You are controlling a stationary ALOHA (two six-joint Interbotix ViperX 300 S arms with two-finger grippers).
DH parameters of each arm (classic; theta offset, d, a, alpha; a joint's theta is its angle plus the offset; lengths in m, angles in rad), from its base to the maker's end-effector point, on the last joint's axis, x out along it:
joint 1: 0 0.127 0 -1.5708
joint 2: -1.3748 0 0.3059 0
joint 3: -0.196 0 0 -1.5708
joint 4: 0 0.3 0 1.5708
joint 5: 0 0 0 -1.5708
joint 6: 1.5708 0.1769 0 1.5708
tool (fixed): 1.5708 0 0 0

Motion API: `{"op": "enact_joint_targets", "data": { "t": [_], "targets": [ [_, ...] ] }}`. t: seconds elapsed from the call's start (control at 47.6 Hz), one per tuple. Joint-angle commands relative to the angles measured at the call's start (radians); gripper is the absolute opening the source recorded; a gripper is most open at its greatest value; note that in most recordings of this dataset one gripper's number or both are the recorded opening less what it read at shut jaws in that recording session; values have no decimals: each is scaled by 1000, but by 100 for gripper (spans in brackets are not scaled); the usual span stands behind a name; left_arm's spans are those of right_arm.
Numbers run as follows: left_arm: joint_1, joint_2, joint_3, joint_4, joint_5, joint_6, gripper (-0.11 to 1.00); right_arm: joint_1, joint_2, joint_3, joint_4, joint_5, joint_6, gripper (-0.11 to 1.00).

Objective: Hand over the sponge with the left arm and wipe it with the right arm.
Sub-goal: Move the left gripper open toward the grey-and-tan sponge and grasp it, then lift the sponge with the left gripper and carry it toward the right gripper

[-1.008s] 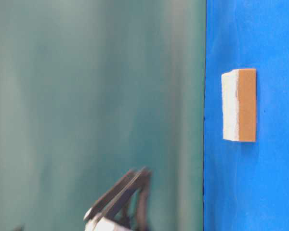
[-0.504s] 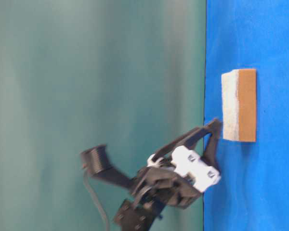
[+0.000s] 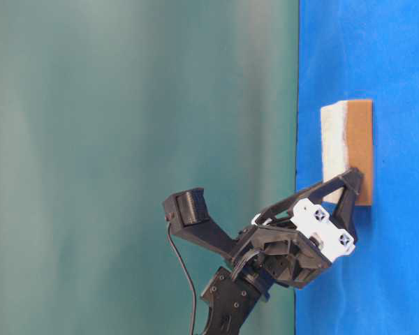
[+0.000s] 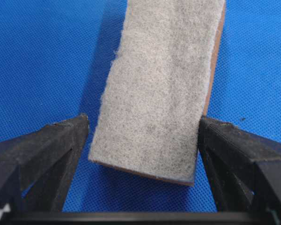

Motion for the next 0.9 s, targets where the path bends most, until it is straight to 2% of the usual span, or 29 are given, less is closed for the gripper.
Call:
{"op": "enact_joint_targets", "data": {
  "t": [0.0,0.126,0.189,0.273,0.378,0.441,0.546,0.651,0.882],
  "targets": [
    [5,-15,-17,3,0,3,94,2,8,-18,3,-3,0,0],
    [6,-14,-26,3,25,2,94,2,8,-18,3,-3,0,0],
    [9,-11,-38,2,64,3,90,2,8,-18,3,-3,0,0],
    [9,-6,-51,-2,104,2,74,2,8,-18,3,-6,0,0],
    [11,-6,-55,-2,121,2,46,2,8,-18,3,-5,2,0],
    [11,-11,-57,-2,130,0,39,2,8,-18,3,-3,2,0],
    [11,-31,-58,-2,163,-5,39,3,11,-18,5,-3,2,0],
    [6,-78,-58,-3,213,-55,39,2,11,-20,5,-3,2,0],
    [-69,-229,-66,-9,356,-66,37,2,11,-18,5,-5,2,0]
  ]
}}
